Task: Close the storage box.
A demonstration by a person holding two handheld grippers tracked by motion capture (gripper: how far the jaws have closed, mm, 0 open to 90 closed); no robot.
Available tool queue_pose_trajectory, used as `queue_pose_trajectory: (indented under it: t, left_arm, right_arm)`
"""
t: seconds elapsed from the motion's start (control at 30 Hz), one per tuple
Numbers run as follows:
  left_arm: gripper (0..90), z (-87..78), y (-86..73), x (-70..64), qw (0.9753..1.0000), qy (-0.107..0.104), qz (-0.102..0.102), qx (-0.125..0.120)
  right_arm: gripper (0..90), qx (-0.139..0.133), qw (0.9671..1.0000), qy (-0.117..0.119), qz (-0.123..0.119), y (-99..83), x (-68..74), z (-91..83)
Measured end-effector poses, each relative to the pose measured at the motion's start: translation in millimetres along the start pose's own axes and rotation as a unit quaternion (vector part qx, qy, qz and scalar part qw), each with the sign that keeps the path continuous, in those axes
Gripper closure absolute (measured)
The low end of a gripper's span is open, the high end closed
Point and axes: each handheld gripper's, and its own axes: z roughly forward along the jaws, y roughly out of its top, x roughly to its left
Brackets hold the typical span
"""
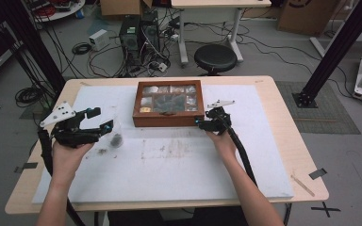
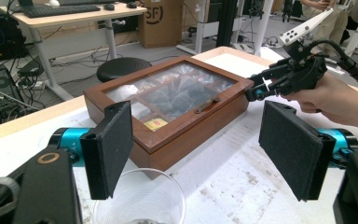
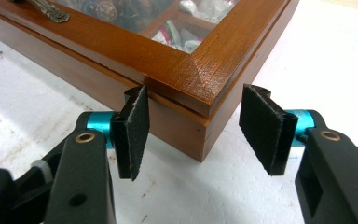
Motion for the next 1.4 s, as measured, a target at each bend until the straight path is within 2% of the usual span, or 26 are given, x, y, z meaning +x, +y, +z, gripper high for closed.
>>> queue_pose_trajectory:
  t: [0.5,0.73,0.93,1.13,1.4]
  left_arm:
    - [26.1,2.7,2.2,-1.0,1.0,-0.004,0.003,-0.001]
    - [26.1,7.2,4.0,-2.5,0.9999,-0.01,0.008,0.0]
    - [26.1,9.0,5.4,-3.7,0.9999,-0.013,0.009,-0.004]
    - [26.1,13.5,6.6,-3.0,0.9998,-0.018,0.009,-0.003]
    - [25.6,26.5,8.6,-3.8,0.9997,-0.024,0.012,-0.002]
  right_arm:
    - [41.3,0.003,1.0,-0.003,-0.008,-2.6,0.5,-2.8]
    - [37.5,-0.008,0.9997,-0.009,-0.019,-0.9,2.3,-15.3]
    - [31.7,-0.027,0.9992,-0.016,-0.024,2.6,0.1,-31.8]
    - [28.4,-0.054,0.9982,-0.014,-0.023,5.4,-7.0,-56.7]
    - [25.1,-0.078,0.9966,-0.014,-0.024,2.7,-26.1,-94.7]
